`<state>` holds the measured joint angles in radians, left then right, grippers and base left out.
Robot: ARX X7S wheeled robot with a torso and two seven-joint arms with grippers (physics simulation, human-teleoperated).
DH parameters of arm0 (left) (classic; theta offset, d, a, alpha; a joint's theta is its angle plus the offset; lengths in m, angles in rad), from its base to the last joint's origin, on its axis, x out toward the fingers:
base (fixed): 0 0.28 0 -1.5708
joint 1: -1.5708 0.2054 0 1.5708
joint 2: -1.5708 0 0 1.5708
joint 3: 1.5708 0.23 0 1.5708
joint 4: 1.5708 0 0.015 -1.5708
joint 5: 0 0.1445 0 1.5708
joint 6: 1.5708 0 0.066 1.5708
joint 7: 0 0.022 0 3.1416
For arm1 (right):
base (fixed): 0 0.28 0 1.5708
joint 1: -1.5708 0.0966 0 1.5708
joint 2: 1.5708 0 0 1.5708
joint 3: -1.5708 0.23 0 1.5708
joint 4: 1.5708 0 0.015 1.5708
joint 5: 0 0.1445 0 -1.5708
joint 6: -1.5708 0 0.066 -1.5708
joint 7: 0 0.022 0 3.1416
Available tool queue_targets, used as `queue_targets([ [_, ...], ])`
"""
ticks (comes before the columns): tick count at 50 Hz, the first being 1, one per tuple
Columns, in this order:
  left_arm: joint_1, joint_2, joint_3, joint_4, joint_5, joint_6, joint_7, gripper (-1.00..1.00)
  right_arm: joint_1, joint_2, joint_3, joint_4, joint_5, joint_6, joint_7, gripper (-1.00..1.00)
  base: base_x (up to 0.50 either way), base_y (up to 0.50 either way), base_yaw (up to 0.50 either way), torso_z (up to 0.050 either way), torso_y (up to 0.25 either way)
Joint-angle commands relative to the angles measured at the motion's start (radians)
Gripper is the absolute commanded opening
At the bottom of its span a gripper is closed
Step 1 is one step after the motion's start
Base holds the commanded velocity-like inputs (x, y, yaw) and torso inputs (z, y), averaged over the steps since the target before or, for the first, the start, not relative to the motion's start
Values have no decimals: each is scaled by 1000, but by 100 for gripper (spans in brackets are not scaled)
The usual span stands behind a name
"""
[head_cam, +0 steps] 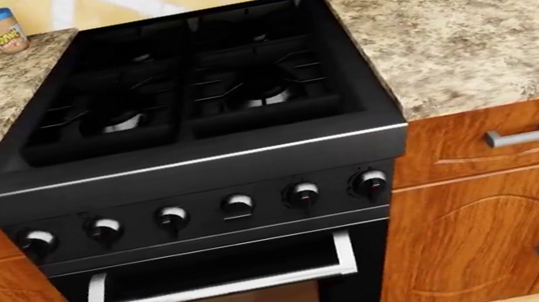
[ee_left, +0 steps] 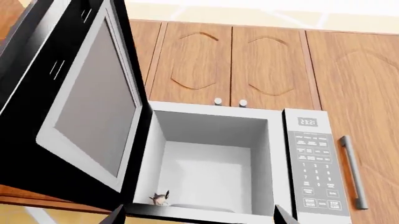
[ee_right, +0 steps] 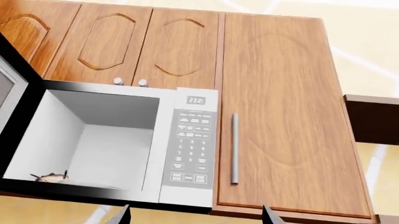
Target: Close the microwave door
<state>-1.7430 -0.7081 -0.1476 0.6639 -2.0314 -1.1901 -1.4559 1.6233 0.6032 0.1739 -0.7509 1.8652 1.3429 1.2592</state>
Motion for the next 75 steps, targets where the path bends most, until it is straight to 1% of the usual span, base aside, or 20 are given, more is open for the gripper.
queue_targets([
  [1, -21, -23, 6, 1, -2, 20, 8, 100, 25, 22, -3, 8, -2, -7, -11, 100, 0, 500, 0, 0, 0],
  [21, -45, -50, 28, 3, -5, 55, 11, 100, 38, 49, -20, 9, -4, -27, -23, 100, 0, 500, 0, 0, 0],
  [75, -48, -93, 69, 20, 6, 119, 33, 100, 66, 96, -53, 18, -13, -82, -39, 100, 0, 500, 0, 0, 0],
])
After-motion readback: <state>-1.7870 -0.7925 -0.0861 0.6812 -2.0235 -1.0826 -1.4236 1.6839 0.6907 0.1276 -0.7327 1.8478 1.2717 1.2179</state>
